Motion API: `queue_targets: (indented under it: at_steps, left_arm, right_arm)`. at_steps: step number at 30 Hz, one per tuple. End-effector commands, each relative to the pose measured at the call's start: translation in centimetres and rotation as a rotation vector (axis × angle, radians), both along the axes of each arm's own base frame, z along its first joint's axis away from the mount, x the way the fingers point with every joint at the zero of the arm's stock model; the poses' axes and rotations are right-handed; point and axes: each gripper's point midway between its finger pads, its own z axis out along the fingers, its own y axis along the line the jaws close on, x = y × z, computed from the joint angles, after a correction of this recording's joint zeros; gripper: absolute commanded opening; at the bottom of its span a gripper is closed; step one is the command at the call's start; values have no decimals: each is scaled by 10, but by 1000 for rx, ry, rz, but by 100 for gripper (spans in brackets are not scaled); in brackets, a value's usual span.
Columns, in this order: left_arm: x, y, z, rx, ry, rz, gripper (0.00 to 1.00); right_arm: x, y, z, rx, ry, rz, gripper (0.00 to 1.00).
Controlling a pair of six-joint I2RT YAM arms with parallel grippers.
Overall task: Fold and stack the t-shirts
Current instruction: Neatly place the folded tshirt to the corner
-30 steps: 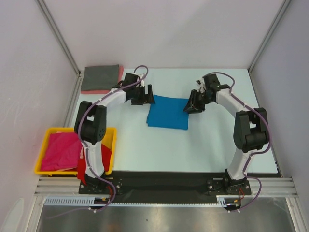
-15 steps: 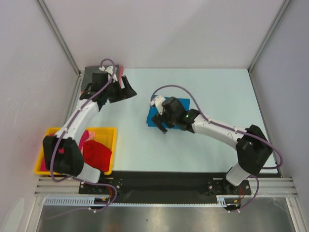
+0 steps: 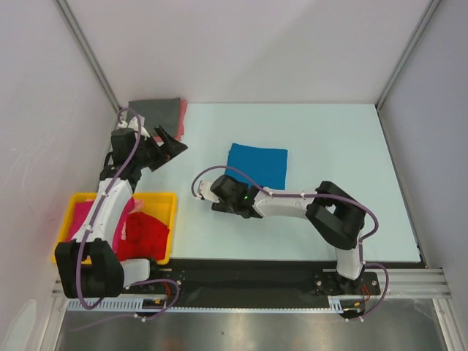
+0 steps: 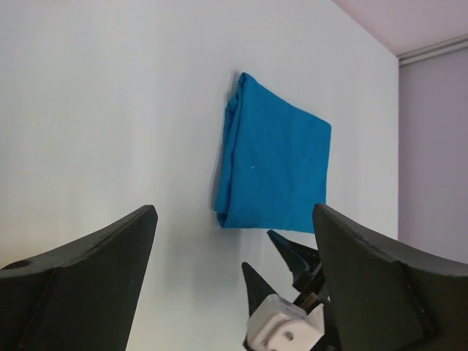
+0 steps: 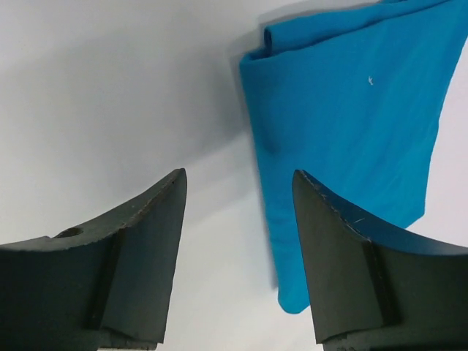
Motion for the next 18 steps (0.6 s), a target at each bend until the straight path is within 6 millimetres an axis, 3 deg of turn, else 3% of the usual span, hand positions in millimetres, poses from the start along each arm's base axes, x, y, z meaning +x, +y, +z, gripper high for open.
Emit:
queue_targets:
  at_steps: [1, 6, 8, 9, 11, 13, 18]
  left_arm:
    - [1, -10, 29, -73, -105, -35, 93]
    - [3, 2, 22, -79, -74, -5, 93]
    - [4, 7, 15, -96, -40, 5, 88]
    - [4, 12, 12, -103, -25, 14, 82]
    - [5, 13, 10, -116, -11, 12, 80]
    - [6, 16, 8, -126, -4, 20, 80]
    - [10, 14, -8, -150, 57, 6, 89]
  right_arm:
    - [17, 12, 16, 27, -97, -2, 64]
    - [22, 17, -9, -18, -90, 11, 65]
    - [26, 20, -12, -15, -89, 9, 62]
    - [27, 20, -19, -24, -80, 9, 50]
    - [33, 22, -21, -23, -83, -1, 45]
    - [39, 22, -22, -23, -90, -6, 46]
    - [56, 21, -14, 3, -104, -25, 44]
